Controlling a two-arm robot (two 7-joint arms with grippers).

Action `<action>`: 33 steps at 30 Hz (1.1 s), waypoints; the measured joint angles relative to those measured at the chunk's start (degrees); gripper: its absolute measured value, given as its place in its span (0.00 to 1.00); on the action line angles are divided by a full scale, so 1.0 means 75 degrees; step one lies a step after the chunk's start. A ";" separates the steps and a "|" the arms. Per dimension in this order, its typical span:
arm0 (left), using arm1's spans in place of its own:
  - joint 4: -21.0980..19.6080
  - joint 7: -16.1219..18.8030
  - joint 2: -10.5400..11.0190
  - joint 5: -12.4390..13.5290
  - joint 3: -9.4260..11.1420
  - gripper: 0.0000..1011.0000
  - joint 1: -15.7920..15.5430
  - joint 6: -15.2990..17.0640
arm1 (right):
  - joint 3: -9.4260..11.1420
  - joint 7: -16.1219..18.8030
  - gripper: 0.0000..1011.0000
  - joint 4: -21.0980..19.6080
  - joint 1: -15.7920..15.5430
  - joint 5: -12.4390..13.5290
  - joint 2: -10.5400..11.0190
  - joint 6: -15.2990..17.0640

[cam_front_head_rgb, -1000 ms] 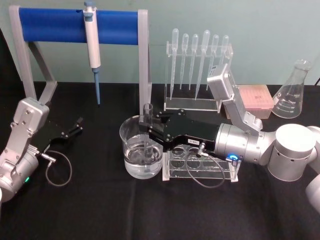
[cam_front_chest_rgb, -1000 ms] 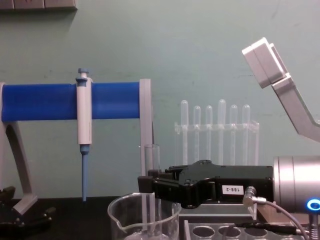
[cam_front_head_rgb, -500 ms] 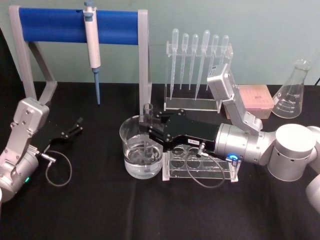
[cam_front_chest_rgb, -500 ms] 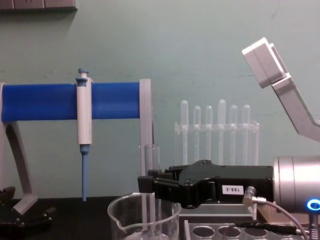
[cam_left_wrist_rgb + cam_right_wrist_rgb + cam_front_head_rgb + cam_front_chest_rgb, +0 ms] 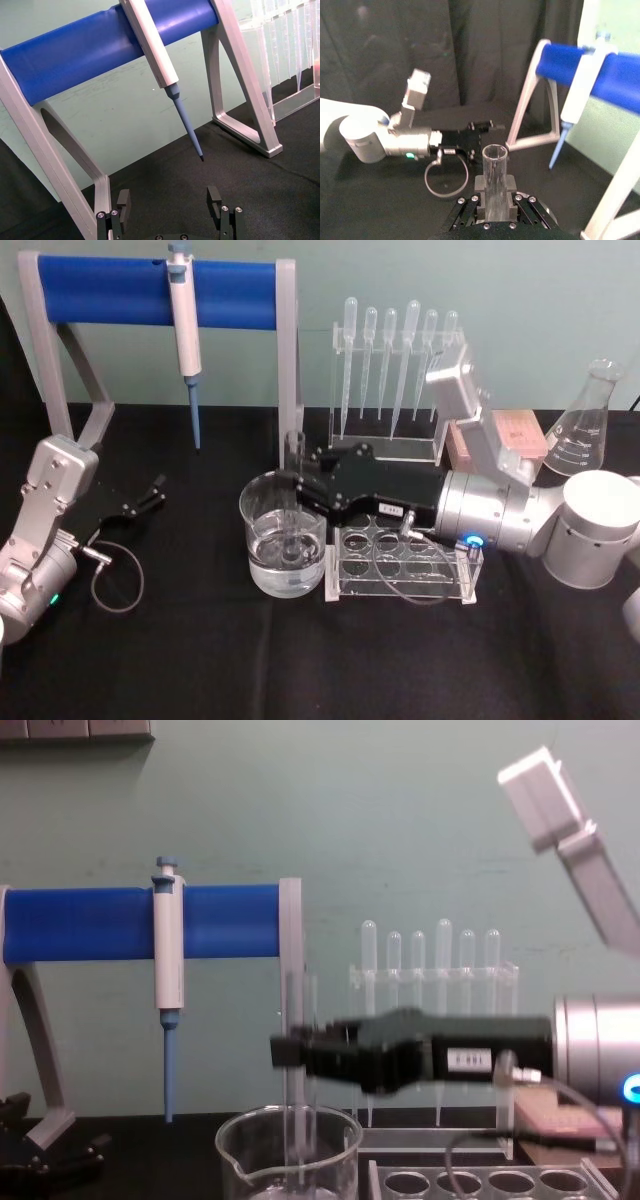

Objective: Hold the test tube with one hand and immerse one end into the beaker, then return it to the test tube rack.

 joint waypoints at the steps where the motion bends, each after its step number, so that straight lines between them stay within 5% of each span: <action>1: 0.0000 0.0000 0.0000 0.0000 0.0000 0.99 0.0000 0.0000 | 0.0013 0.0000 0.22 -0.0054 0.0008 0.0020 0.0015 0.0014; 18: 0.0000 0.0000 0.0000 0.0000 0.0000 0.99 0.0000 0.0000 | 0.0424 -0.0213 0.22 -0.1073 0.0262 0.0711 0.0369 0.0195; 33: 0.0000 0.0000 0.0000 0.0000 0.0000 0.99 0.0000 0.0000 | 0.0954 -0.0143 0.22 -0.1294 0.0018 0.1286 0.1264 0.0005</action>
